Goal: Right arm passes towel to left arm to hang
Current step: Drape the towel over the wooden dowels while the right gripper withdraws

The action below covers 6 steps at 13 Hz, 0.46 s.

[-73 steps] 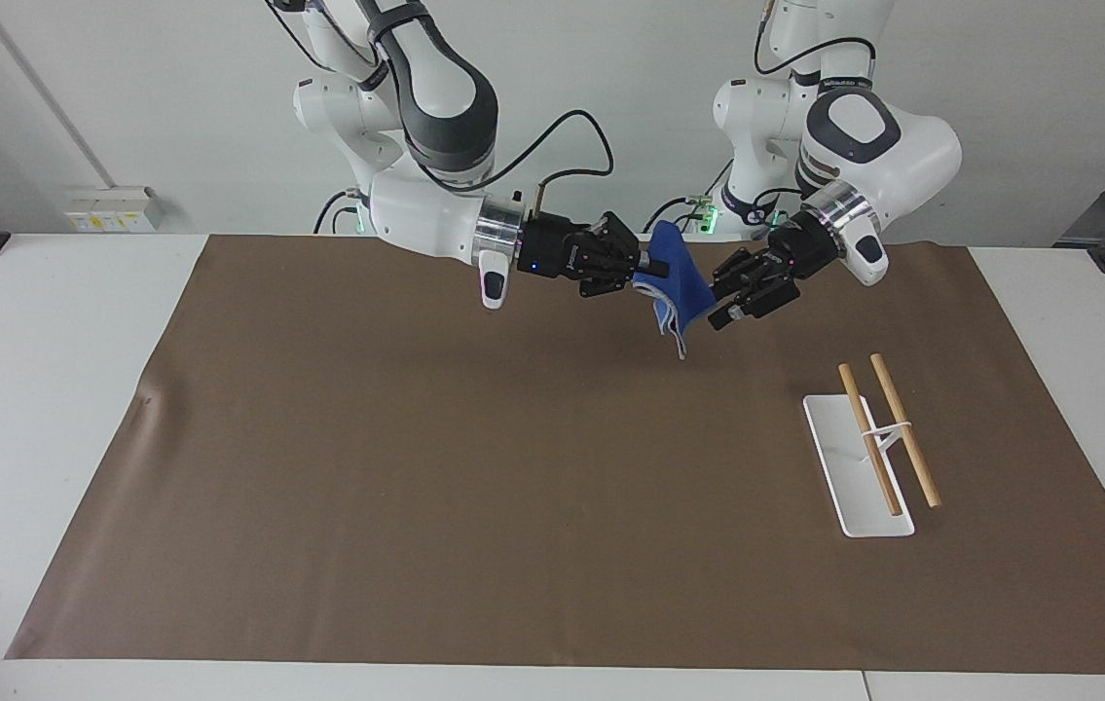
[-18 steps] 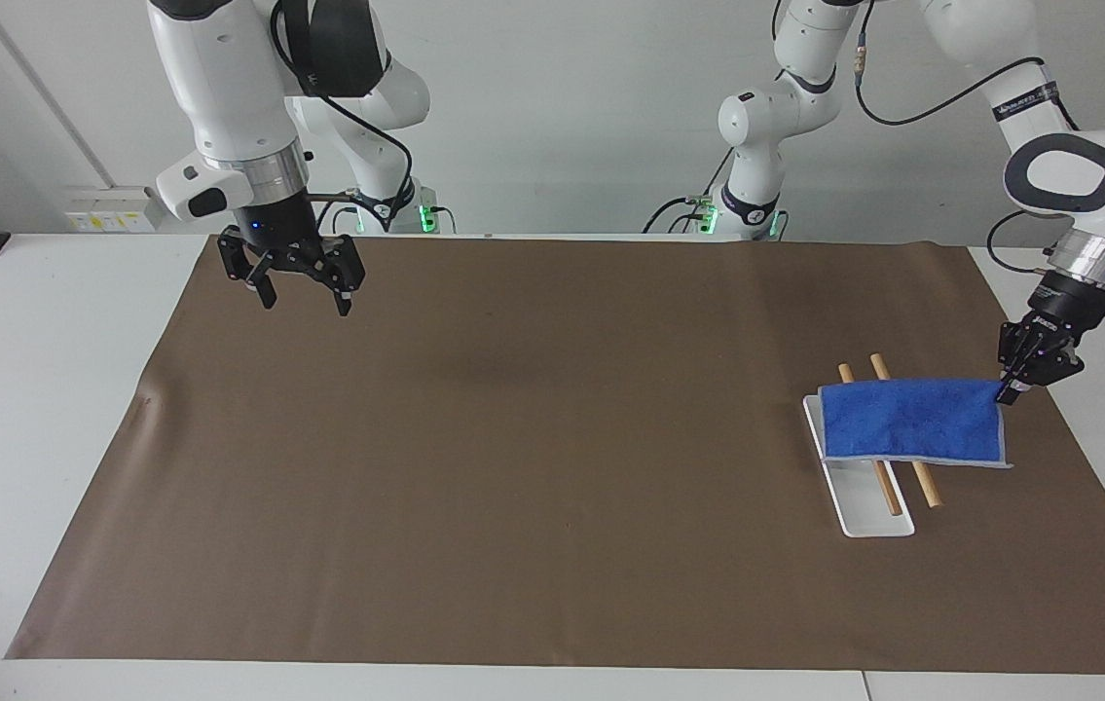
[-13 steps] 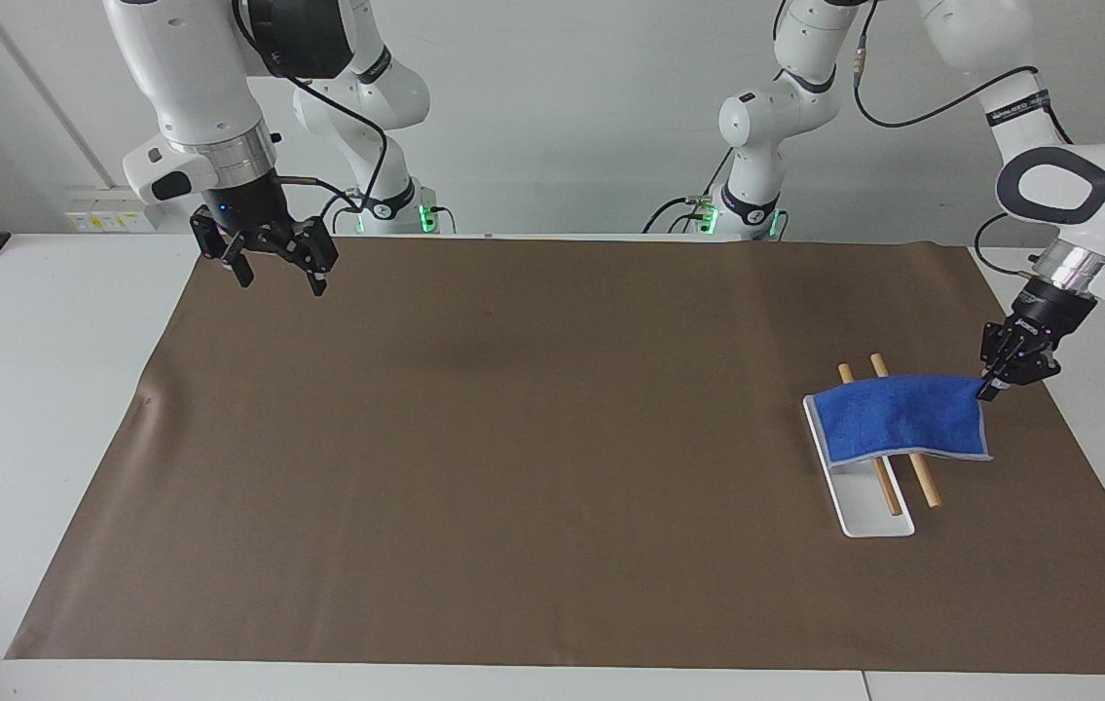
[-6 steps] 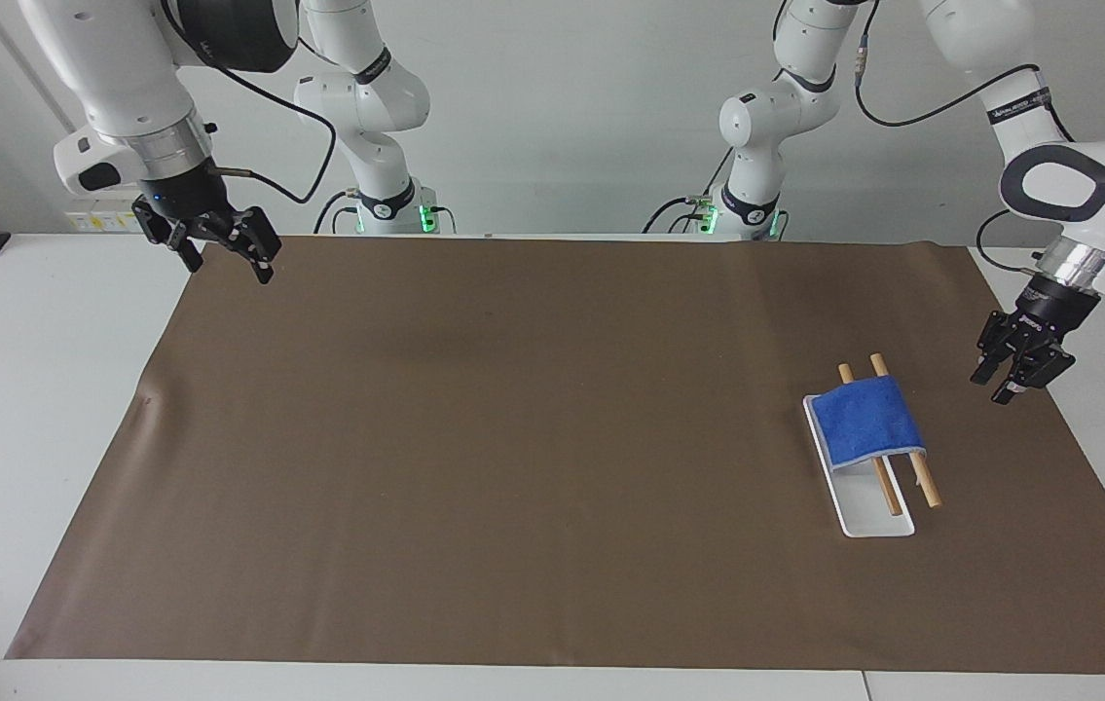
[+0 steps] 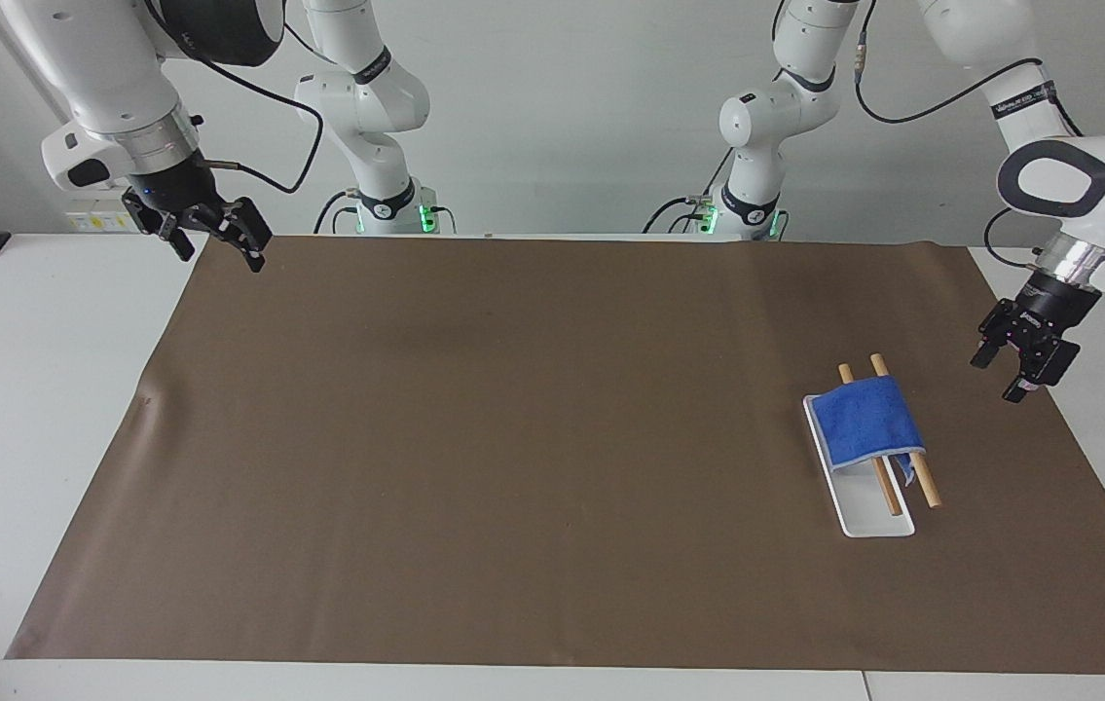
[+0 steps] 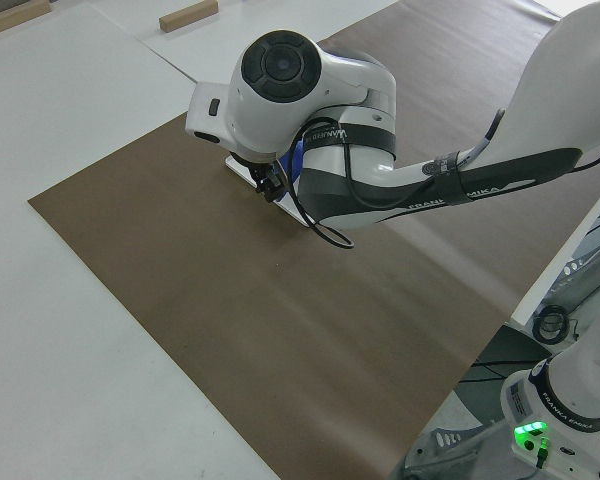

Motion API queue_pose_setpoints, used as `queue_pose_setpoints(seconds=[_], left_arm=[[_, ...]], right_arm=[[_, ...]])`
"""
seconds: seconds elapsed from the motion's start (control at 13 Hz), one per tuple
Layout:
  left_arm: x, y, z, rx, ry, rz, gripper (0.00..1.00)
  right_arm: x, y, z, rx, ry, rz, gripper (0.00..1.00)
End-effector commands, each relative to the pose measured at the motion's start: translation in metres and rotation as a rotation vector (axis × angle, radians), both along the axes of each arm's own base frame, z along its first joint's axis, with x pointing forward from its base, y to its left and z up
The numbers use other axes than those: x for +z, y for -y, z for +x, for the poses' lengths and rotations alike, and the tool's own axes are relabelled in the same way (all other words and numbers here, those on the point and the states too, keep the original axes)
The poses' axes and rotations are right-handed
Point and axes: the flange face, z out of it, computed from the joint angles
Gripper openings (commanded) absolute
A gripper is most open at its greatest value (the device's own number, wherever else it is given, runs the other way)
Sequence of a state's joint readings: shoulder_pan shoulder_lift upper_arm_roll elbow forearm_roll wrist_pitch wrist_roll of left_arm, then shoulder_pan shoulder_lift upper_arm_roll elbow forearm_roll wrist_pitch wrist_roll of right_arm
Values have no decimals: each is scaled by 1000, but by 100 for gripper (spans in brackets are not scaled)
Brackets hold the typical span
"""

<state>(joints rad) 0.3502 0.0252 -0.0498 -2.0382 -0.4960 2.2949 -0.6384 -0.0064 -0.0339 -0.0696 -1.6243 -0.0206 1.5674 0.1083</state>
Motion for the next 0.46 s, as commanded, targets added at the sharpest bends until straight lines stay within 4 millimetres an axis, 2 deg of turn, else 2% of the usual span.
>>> queue_pose_setpoints(seconds=[0.0, 0.08, 0.23, 0.38], left_arm=[[25, 33, -10, -96, -38, 13, 100], [32, 49, -15, -139, -62, -3, 100], [42, 94, -22, -247, -117, -20, 100], [50, 143, -27, -403, -162, 96, 100]], right_arm=[[3, -4, -10, 17, 16, 15, 100], [3, -5, -10, 20, 16, 15, 100], [4, -11, -8, 34, 19, 15, 100], [4, -11, -8, 34, 21, 15, 100]])
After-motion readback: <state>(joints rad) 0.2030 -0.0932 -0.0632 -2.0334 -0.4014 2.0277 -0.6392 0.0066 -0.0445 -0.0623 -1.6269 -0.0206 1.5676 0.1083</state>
